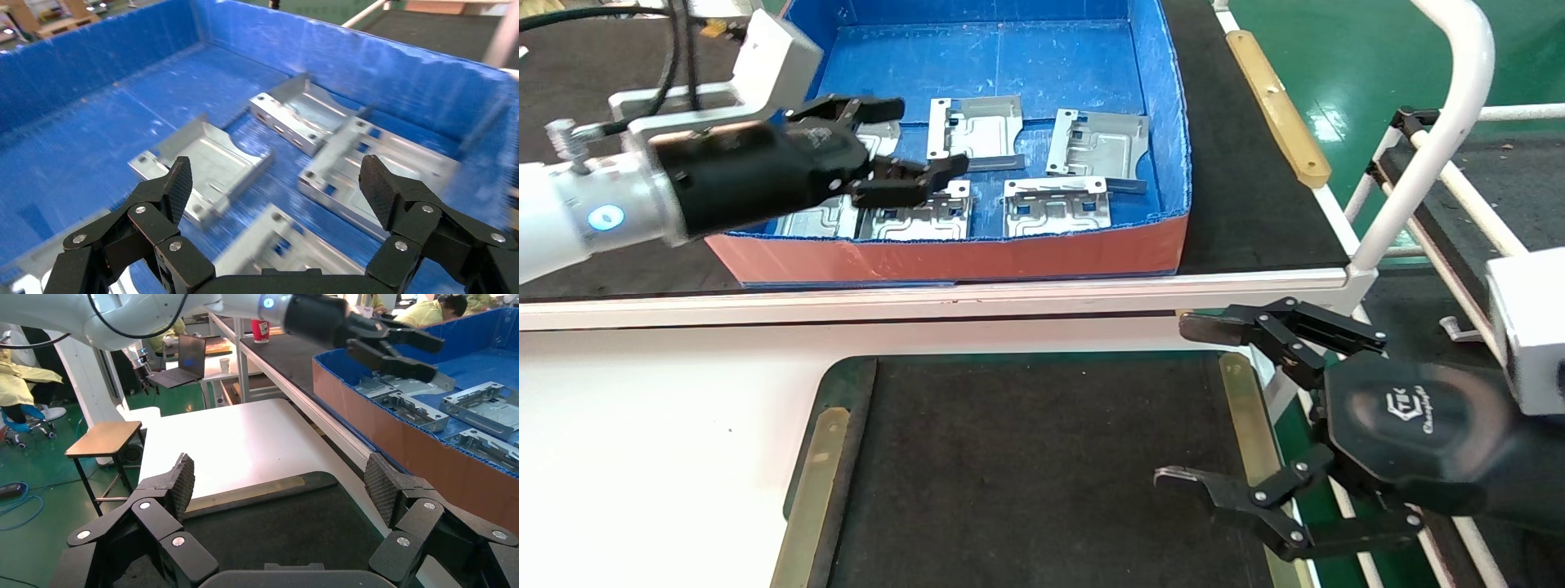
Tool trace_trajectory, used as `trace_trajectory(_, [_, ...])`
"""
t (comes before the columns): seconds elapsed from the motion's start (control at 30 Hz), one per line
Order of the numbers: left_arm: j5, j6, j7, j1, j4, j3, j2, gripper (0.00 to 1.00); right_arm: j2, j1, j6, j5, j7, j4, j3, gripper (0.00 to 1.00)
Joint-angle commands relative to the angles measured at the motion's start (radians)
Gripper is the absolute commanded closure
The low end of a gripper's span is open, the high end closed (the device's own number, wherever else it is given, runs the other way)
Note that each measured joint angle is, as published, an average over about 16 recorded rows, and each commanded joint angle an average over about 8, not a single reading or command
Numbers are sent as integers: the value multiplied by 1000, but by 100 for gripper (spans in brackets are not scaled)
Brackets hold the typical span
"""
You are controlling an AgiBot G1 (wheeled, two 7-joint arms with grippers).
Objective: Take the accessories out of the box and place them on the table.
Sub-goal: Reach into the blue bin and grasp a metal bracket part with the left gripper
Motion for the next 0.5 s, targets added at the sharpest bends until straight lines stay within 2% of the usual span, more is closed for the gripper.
trace_trajectory(0.03, [21, -23, 6, -18, 21, 7, 22, 0, 0, 0, 0, 0, 0, 0, 0, 0])
trace_trajectory(0.5, [120, -222, 106, -151, 360, 33, 226, 0, 0, 0, 0, 0, 0, 0, 0, 0])
